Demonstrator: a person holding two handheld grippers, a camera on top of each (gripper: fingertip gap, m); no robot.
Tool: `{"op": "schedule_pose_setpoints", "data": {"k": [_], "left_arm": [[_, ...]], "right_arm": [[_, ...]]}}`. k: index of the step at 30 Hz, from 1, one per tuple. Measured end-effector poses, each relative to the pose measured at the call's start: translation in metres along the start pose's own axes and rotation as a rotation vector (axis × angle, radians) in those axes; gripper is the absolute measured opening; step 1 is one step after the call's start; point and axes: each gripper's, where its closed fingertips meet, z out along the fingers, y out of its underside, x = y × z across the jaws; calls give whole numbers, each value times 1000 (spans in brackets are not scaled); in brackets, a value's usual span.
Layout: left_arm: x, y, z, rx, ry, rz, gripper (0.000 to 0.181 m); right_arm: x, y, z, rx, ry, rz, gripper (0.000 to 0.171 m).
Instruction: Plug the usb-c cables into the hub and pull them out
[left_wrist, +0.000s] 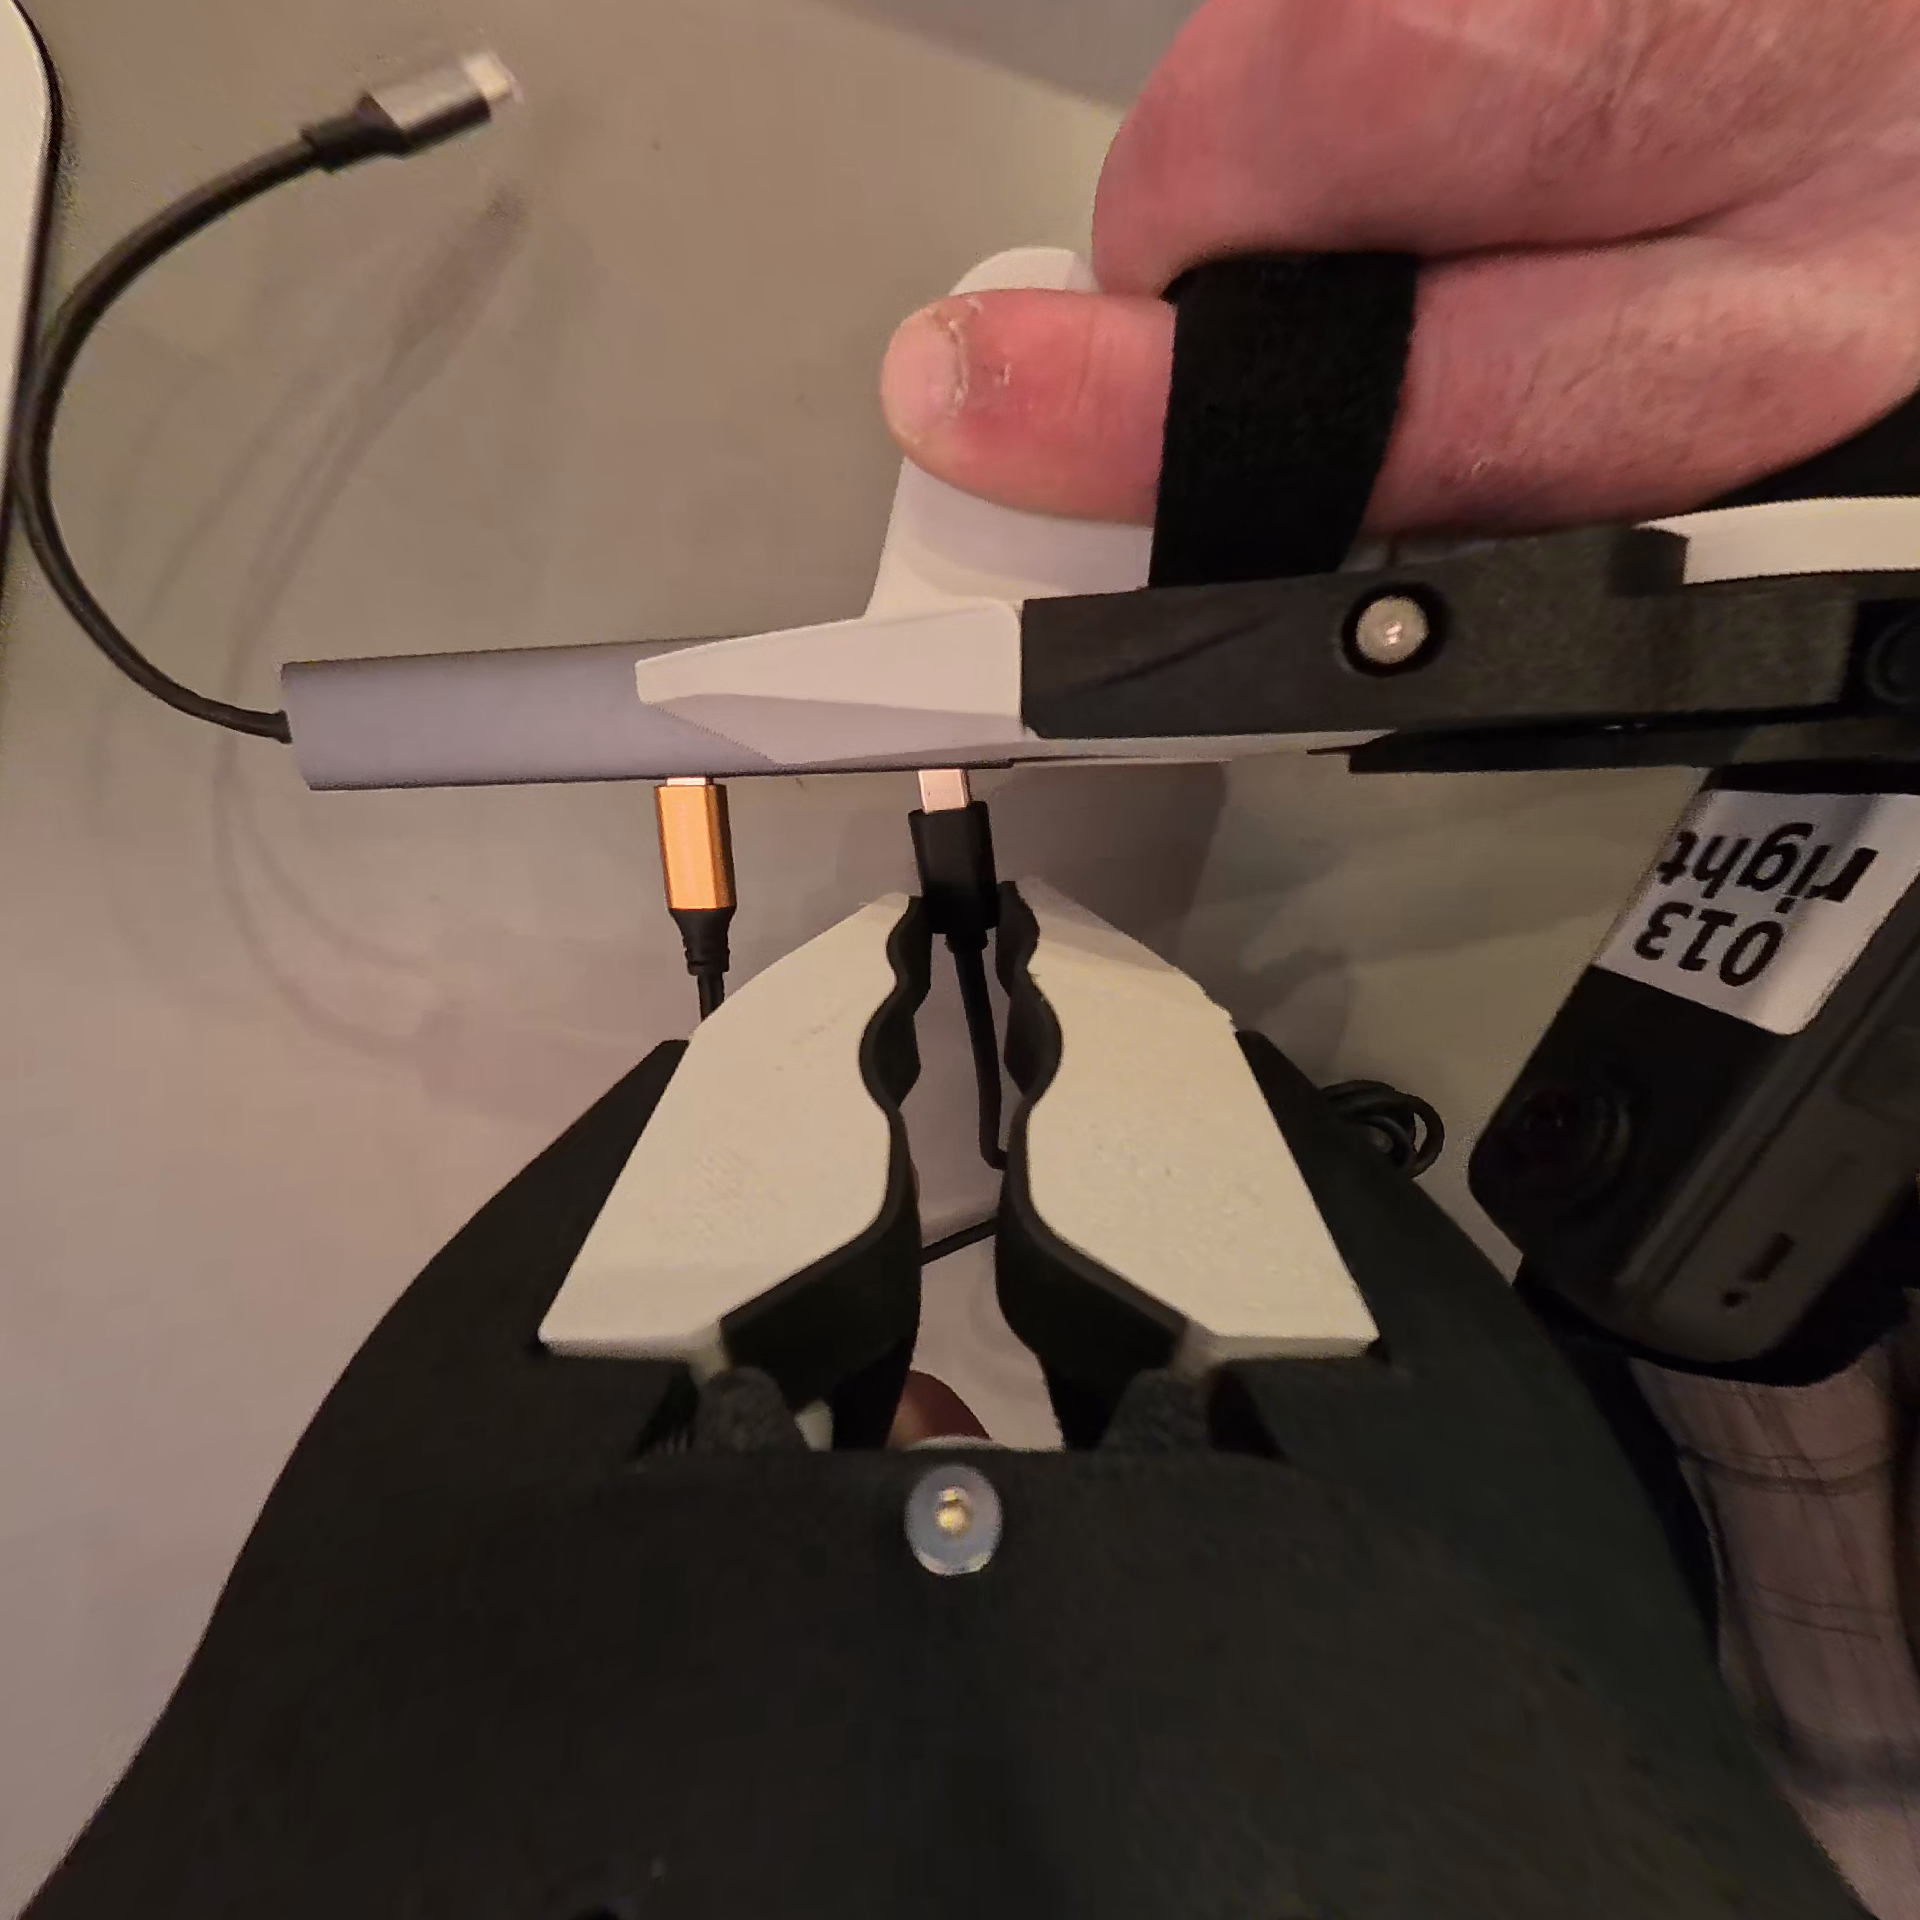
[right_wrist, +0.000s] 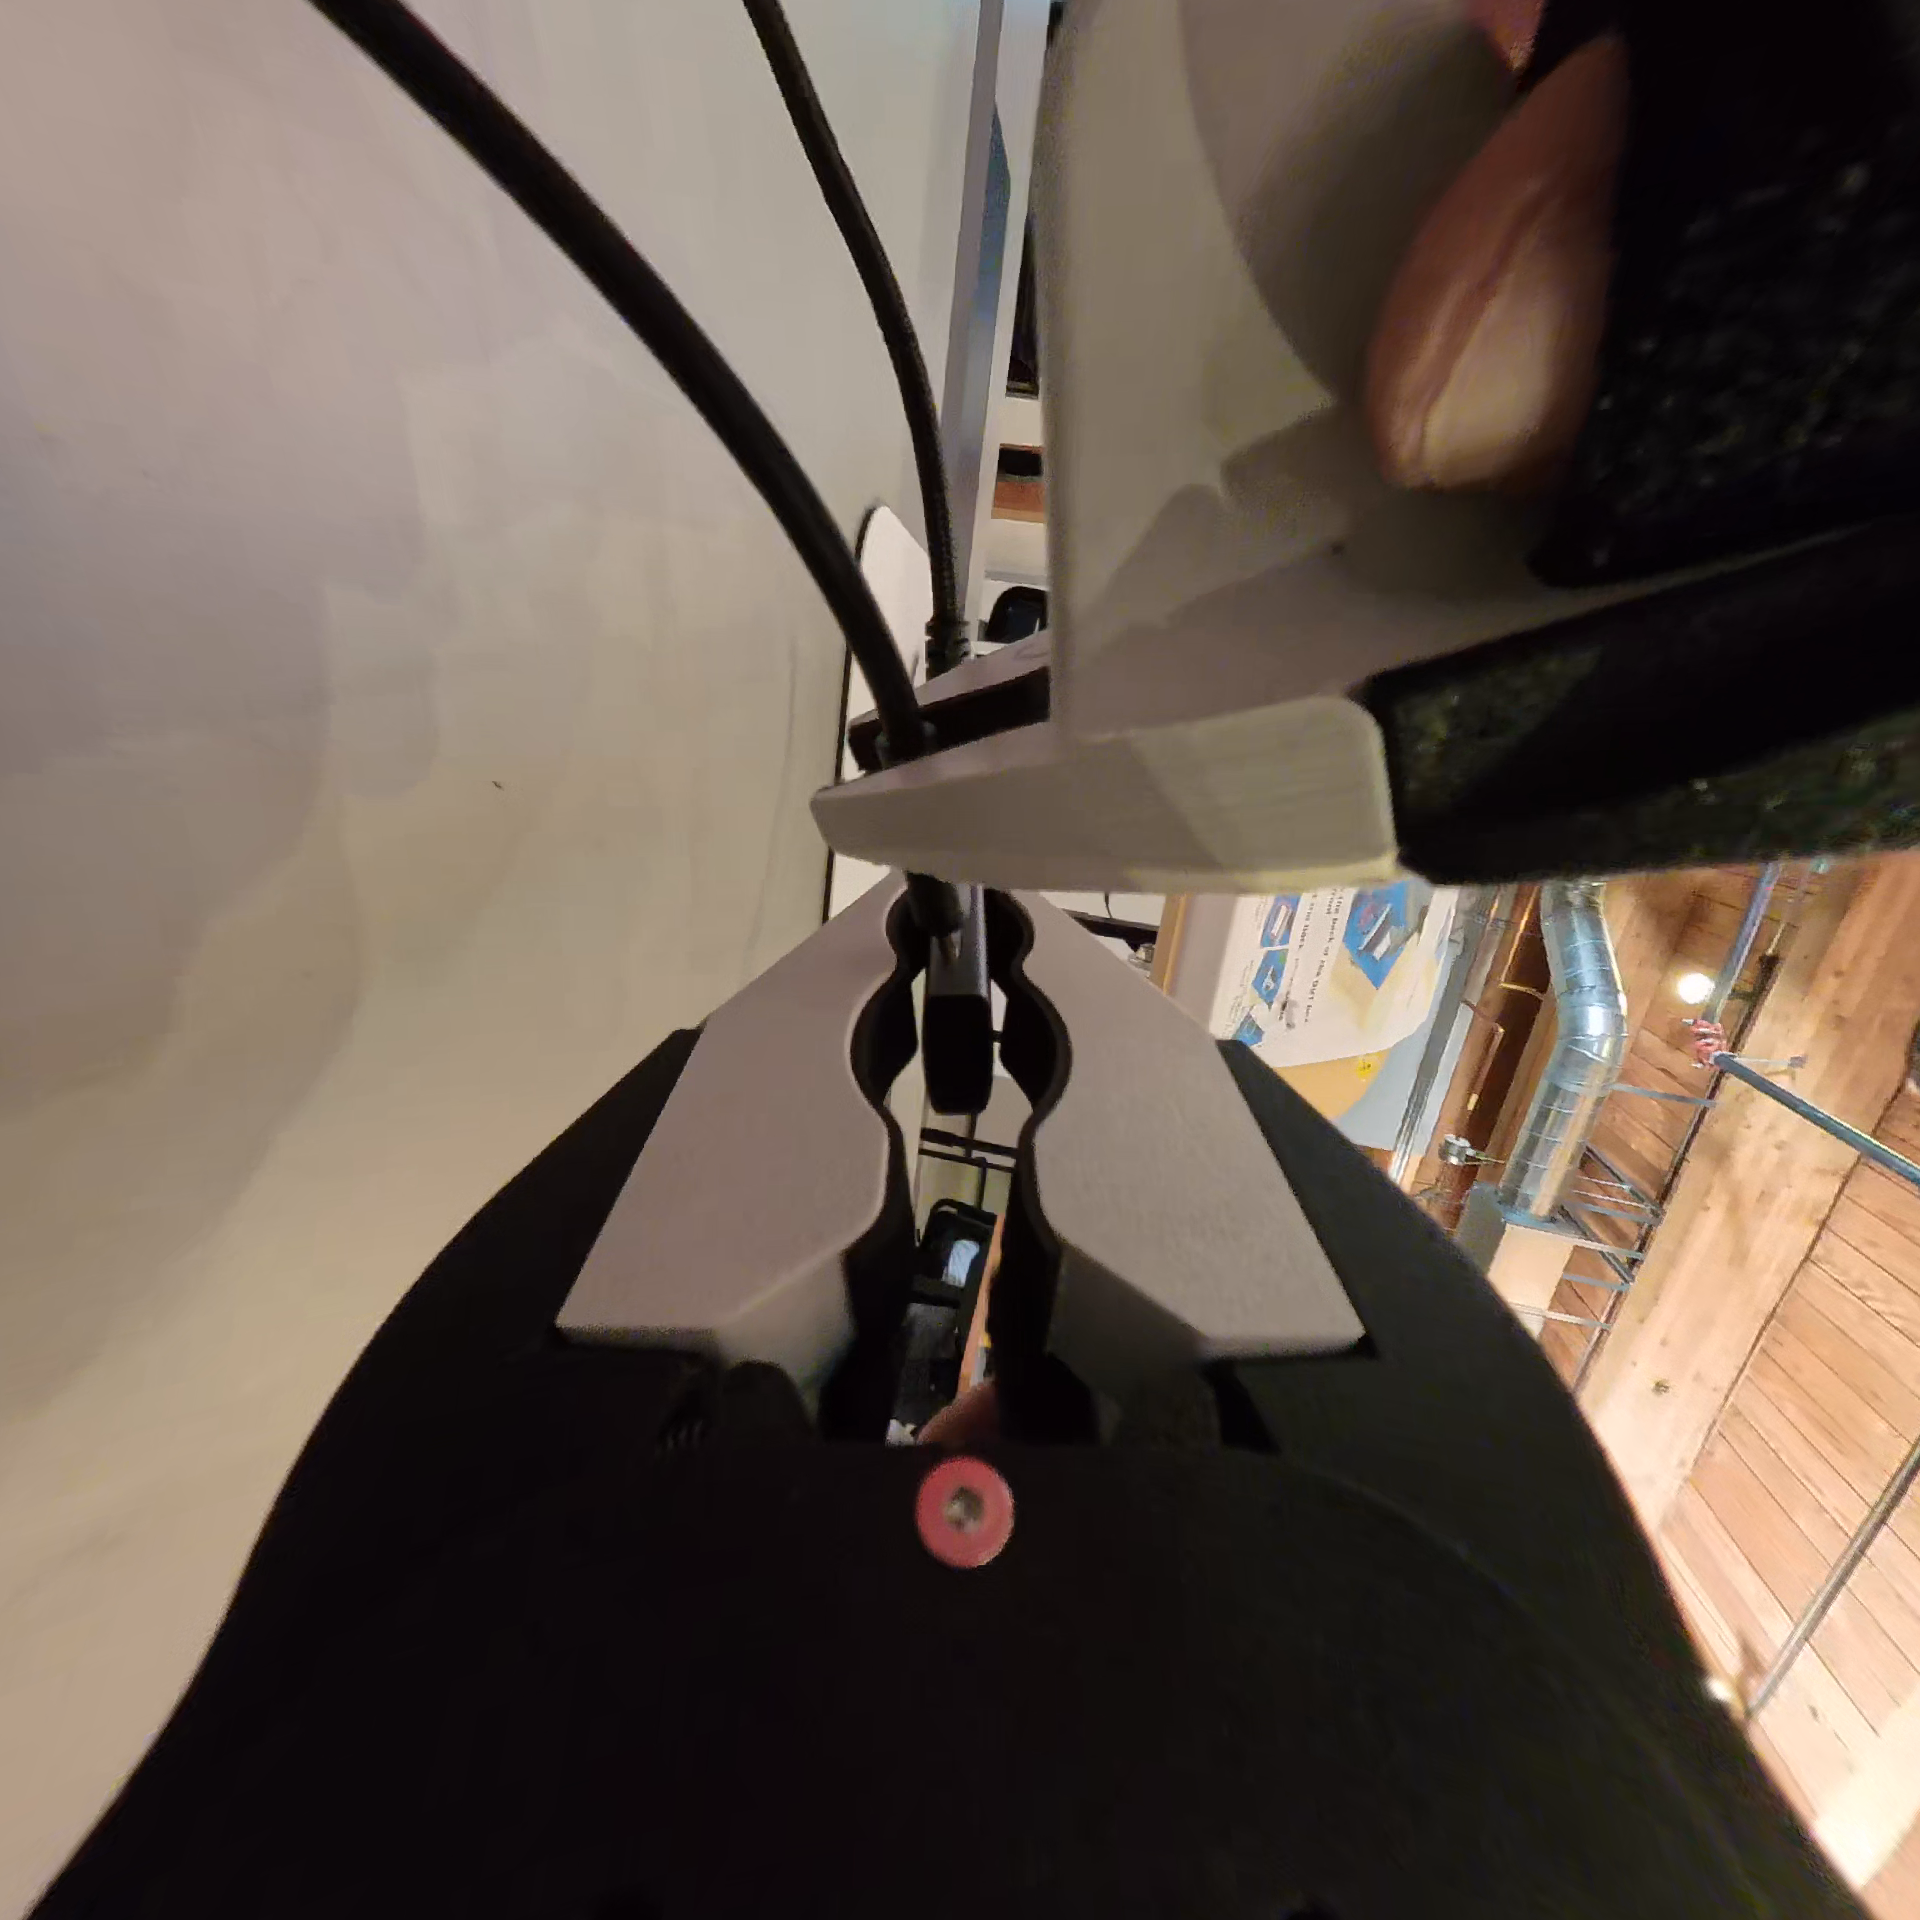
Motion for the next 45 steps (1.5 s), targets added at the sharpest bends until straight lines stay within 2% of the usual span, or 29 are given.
{"op": "schedule_pose_setpoints", "data": {"k": [1,10,19,26,45], "left_arm": [[-1,0,0,-5,0,-3,11],[0,-7,1,0,8,-2,12],[0,-7,-2,24,-18,-11,11],[0,-4,-4,39,-18,-6,11],[1,0,-11,78,28,-13,11]], "right_arm": [[0,1,1,-9,-2,4,7],[-1,-4,3,3,-5,-42,6],[0,-3,1,-1,-33,66,7],[0,-7,-1,92,-89,204,7],[7,-7,-13,104,-61,135,7]]}}
